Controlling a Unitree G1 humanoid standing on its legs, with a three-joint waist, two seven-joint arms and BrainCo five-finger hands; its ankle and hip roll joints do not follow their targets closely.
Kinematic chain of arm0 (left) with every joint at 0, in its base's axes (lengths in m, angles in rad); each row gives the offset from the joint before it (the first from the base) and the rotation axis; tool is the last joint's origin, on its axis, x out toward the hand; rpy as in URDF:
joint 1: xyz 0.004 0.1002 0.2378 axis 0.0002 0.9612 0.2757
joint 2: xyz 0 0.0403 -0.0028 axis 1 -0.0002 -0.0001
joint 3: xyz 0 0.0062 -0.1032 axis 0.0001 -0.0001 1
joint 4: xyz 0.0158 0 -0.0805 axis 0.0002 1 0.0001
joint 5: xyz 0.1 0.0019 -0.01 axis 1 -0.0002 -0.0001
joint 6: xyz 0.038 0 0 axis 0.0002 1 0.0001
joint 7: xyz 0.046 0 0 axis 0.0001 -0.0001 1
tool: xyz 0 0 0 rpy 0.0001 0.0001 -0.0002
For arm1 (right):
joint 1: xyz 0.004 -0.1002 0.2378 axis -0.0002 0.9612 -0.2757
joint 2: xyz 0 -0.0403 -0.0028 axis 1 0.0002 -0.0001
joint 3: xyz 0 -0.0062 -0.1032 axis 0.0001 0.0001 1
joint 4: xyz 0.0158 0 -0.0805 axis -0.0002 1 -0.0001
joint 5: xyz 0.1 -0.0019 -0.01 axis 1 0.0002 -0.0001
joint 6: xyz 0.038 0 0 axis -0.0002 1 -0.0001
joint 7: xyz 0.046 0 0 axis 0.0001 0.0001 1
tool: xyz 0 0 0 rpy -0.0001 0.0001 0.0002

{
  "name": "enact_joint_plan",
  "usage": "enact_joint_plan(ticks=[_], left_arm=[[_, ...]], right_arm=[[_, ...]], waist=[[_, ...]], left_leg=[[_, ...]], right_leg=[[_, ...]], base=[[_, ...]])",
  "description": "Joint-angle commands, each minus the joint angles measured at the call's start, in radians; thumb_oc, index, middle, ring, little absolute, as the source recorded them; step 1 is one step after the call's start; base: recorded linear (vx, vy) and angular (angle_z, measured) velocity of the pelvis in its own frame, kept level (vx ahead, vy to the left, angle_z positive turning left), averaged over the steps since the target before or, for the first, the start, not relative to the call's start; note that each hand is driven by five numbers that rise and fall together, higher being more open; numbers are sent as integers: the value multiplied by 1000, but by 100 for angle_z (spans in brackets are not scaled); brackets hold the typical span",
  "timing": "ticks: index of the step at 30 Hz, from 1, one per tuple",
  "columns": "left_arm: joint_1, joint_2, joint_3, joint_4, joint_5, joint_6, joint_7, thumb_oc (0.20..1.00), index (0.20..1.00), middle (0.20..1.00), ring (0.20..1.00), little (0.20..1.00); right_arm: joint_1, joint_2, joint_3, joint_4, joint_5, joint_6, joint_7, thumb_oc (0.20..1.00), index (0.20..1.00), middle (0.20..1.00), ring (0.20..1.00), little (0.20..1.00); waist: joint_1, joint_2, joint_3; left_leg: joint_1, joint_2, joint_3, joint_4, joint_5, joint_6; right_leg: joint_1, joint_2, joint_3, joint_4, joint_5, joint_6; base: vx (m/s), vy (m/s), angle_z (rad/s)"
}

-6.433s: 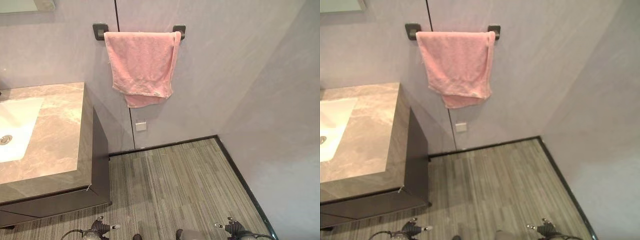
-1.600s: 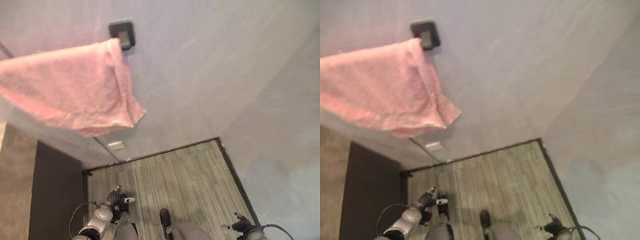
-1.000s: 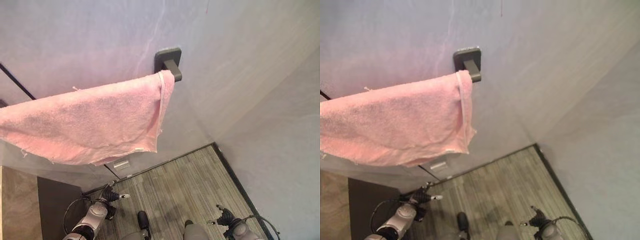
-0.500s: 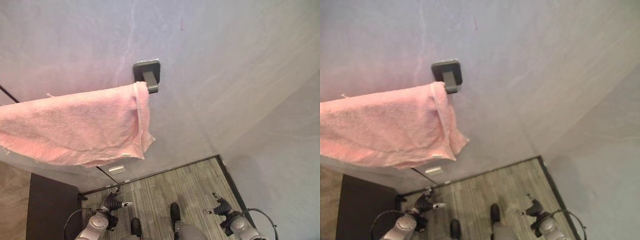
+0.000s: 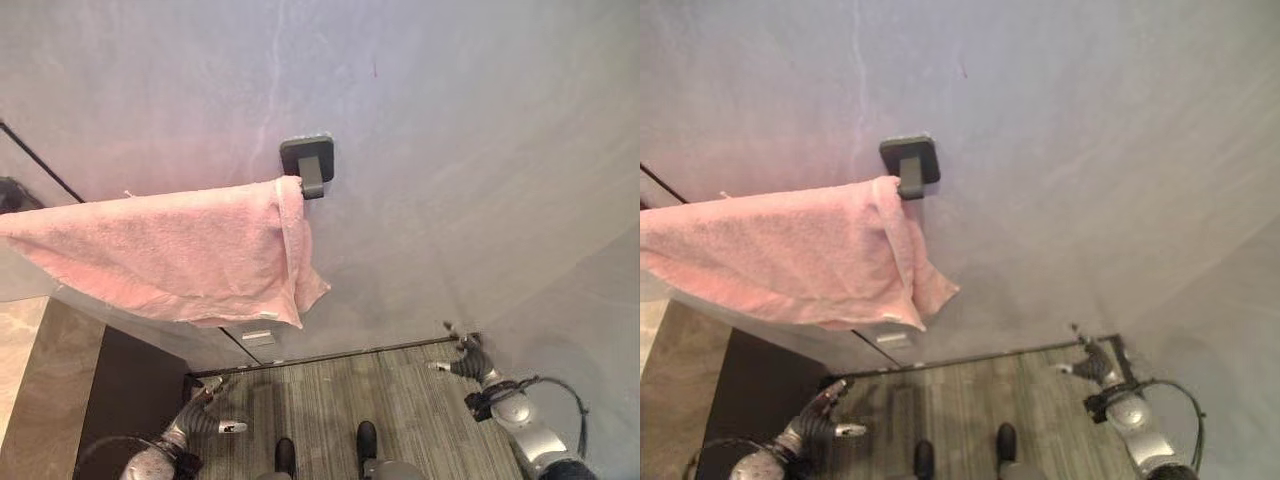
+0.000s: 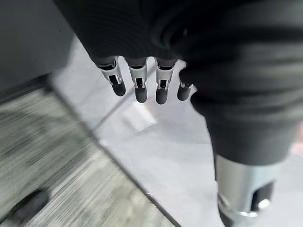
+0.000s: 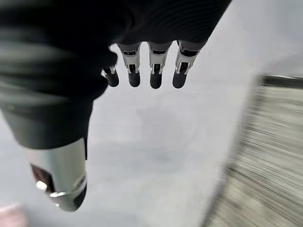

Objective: Put brush and paste in cup on sink, flatten towel.

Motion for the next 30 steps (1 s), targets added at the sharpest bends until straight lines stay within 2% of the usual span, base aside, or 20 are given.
enact_joint_plan(ticks=[1,2,3,4,5,6,9,10,13,17,20,24,30], left_arm=[[-15,118,76,-78,-114,-62,-90,1000,1000,1000,1000,1000],[-14,166,86,-141,-161,-66,-108,1000,1000,1000,1000,1000],[-6,170,94,-150,-165,-61,-110,1000,1000,1000,1000,1000],[15,272,135,-276,-268,-67,-137,1000,1000,1000,1000,1000],[23,307,159,-321,-299,-68,-140,1000,1000,1000,1000,1000],[29,309,165,-327,-301,-65,-140,1000,1000,1000,1000,1000],[37,387,225,-417,-368,-71,-134,1000,1000,1000,1000,1000],[50,427,279,-460,-388,-76,-122,1000,1000,1000,1000,1000],[56,451,349,-485,-419,-89,-85,1000,1000,1000,1000,1000],[53,446,428,-483,-458,-98,-40,1000,1000,1000,1000,1000],[37,386,492,-427,-518,-97,10,1000,1000,1000,1000,1000],[40,340,563,-378,-489,-86,54,1000,1000,1000,1000,1000],[23,326,659,-323,-408,-78,97,1000,1000,1000,1000,1000]], right_arm=[[-35,-23,3,-54,88,-67,55,1000,1000,1000,1000,1000],[-45,-58,7,-118,106,-77,67,1000,1000,1000,1000,1000],[-42,-58,5,-124,108,-74,69,1000,1000,1000,1000,1000],[-46,-122,6,-249,150,-92,102,1000,1000,1000,1000,1000],[-51,-148,3,-306,160,-95,106,1000,1000,1000,1000,1000],[-49,-148,1,-311,161,-93,107,1000,1000,1000,1000,1000],[-69,-192,-3,-393,208,-99,112,1000,1000,1000,1000,1000],[-100,-219,14,-431,233,-94,115,1000,1000,1000,1000,1000],[-140,-225,46,-459,312,-88,125,1000,1000,1000,1000,1000],[-203,-219,102,-470,396,-74,132,1000,1000,1000,1000,1000],[-281,-213,157,-481,418,-45,125,1000,1000,1000,1000,1000],[-353,-181,195,-473,413,-14,114,1000,1000,1000,1000,1000],[-424,-165,211,-482,403,18,115,1000,1000,1000,1000,1000]], waist=[[-14,-83,-46],[-13,-84,-49],[-13,-85,-49],[-9,-86,-53],[-8,-86,-56],[-9,-87,-56],[-2,-87,-61],[7,-86,-66],[17,-90,-68],[35,-96,-68],[60,-102,-68],[85,-107,-62],[112,-117,-47]], left_leg=[[-42,-37,47,3,65,-7],[-45,-35,47,3,67,-8],[-45,-35,46,3,67,-9],[-52,-34,41,3,72,-13],[-55,-35,38,3,73,-16],[-55,-35,38,3,73,-16],[-60,-38,22,3,76,-16],[-60,-41,16,3,77,-15],[-58,-44,9,3,76,-13],[-52,-49,3,3,76,-12],[-49,-53,-5,3,75,-9],[-46,-58,-12,3,72,-3],[-48,-62,-12,3,69,0]], right_leg=[[47,-81,35,3,-19,105],[47,-82,35,2,-17,107],[47,-82,34,2,-17,107],[48,-86,26,2,-12,112],[49,-87,22,1,-11,113],[50,-87,22,2,-11,113],[53,-92,12,1,-9,115],[58,-96,6,1,-9,115],[62,-98,1,2,-10,115],[71,-101,-6,3,-13,115],[77,-106,-15,6,-16,113],[84,-109,-19,6,-20,112],[88,-116,-23,5,-21,113]], base=[[5,15,8],[4,11,5],[-25,10,5],[-27,15,5],[-27,15,7],[-7,15,11],[-12,24,18],[-9,23,11],[-8,22,13],[-2,16,7],[0,0,0],[-2,9,4],[7,27,10]])
